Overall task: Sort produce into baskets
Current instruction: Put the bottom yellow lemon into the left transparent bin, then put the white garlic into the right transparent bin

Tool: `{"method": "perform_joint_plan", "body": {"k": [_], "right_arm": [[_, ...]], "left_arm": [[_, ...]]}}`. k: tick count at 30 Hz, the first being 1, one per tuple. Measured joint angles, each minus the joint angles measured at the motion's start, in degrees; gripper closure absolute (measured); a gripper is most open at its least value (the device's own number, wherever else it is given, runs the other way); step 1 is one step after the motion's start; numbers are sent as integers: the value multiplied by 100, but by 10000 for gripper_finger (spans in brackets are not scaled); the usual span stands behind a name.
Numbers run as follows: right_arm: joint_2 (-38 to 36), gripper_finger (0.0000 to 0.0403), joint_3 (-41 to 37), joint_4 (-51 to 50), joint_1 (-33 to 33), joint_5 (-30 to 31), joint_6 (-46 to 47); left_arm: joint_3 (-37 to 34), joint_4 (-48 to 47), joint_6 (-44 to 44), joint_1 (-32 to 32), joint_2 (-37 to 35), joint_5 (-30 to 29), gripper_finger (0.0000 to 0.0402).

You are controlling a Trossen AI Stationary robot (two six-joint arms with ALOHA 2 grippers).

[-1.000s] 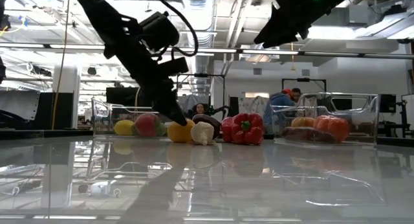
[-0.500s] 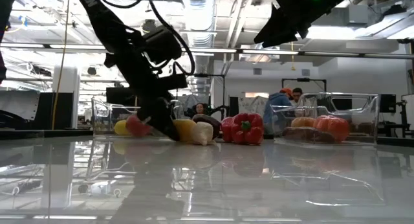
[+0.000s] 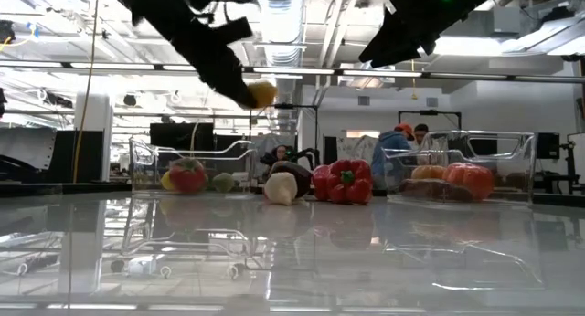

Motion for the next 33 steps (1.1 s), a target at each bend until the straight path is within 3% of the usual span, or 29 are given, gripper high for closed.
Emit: {"method": "perform_joint_plan", "body": {"k": [2,4,9,16,20,23,25,33], "right_arm": [[1,84,0,8,2,0,2],[0,84,0,31,26,-2,24],[0,84,0,64,79,-17,14],[1,84,0,137,36,-17,-90],[-1,84,0,164,31,-17,-105],[-1,84,0,164,31,-17,-105],[0,84,0,164,31,-17,-105],[-1,84,0,135,31,-20,-103]], "left_arm": [[0,62,-18,226,-252,-938,192],[-2,18,-321,526,-387,-1466,190],[-2,-698,-999,1215,-436,-1443,173],[-7,-857,-1143,1591,-421,-1465,83],[-4,-525,-1098,1432,-380,-590,47],[-4,-375,-1085,1163,-200,1125,40],[-2,-233,-1045,862,24,1918,39],[-4,677,-1054,-453,1550,1901,38]]}}
